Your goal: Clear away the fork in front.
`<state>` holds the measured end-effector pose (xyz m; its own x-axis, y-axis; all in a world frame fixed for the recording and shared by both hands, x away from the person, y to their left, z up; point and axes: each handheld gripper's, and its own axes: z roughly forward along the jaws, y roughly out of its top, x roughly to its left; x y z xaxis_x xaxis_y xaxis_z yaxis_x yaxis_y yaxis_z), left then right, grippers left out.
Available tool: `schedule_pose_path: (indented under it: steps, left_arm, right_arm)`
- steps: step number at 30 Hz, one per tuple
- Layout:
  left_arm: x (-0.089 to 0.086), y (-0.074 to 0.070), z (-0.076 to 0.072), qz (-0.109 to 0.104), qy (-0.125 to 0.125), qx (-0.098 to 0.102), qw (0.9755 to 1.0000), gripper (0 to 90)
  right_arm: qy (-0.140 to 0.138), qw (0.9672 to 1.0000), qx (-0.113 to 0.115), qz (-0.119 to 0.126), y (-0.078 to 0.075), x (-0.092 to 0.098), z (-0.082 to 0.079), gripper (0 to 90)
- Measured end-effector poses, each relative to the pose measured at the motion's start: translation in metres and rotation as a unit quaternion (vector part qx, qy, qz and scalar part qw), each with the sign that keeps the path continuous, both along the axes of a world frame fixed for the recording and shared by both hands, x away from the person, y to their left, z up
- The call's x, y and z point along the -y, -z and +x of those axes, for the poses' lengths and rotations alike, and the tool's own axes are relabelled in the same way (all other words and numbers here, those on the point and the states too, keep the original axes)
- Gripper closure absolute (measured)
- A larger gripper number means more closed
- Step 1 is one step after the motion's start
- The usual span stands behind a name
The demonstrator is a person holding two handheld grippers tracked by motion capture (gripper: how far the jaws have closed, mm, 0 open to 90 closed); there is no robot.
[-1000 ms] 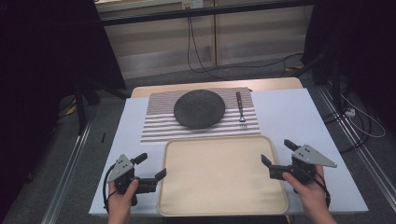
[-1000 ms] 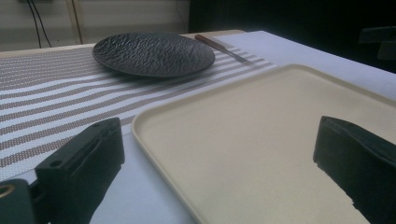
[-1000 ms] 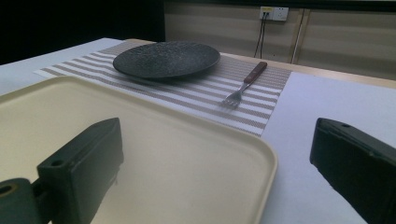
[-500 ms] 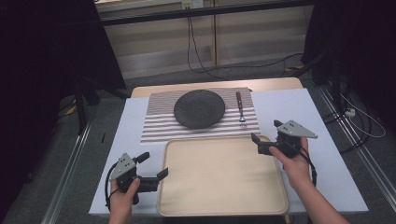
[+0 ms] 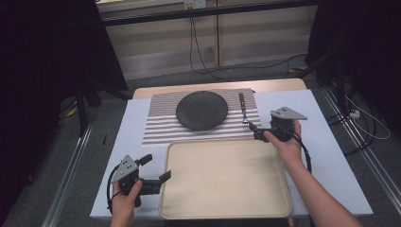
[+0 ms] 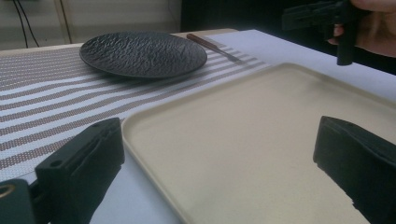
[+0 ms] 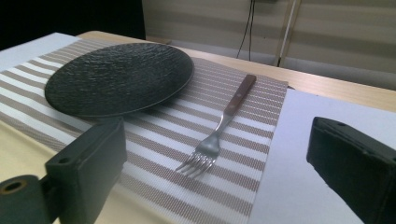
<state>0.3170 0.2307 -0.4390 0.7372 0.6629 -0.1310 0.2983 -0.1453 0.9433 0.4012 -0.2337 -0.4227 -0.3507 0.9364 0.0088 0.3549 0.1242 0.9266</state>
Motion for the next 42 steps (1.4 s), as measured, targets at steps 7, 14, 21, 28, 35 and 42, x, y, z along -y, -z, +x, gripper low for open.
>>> schedule_pose_path:
  steps: [7,14,21,28,35,42]
  left_arm:
    - [0.001,0.001,0.001,0.001,0.000,-0.001,1.0000,2.2]
    - [0.005,0.000,0.000,-0.001,0.004,-0.001,1.0000,2.2]
    - [0.006,0.000,-0.001,-0.001,0.006,-0.001,1.0000,2.2]
    - [0.007,0.000,-0.001,-0.003,0.010,-0.001,0.9999,2.2]
    - [0.006,0.000,0.000,-0.004,0.007,-0.003,1.0000,2.2]
    - [0.008,0.001,0.000,-0.003,0.009,-0.001,1.0000,2.3]
  right_arm:
    - [0.001,0.9999,-0.005,0.012,-0.004,-0.003,0.029,3.2]
    - [0.005,0.9998,-0.015,0.008,-0.004,-0.006,0.049,3.6]
    - [0.009,0.9997,-0.022,0.001,-0.001,-0.010,0.066,3.7]
    - [0.020,0.9990,-0.040,-0.001,0.009,-0.008,0.081,3.8]
    - [0.025,0.9982,-0.053,0.008,0.010,-0.010,0.096,6.5]
    - [0.018,0.9965,-0.081,-0.006,0.016,-0.015,0.111,29.0]
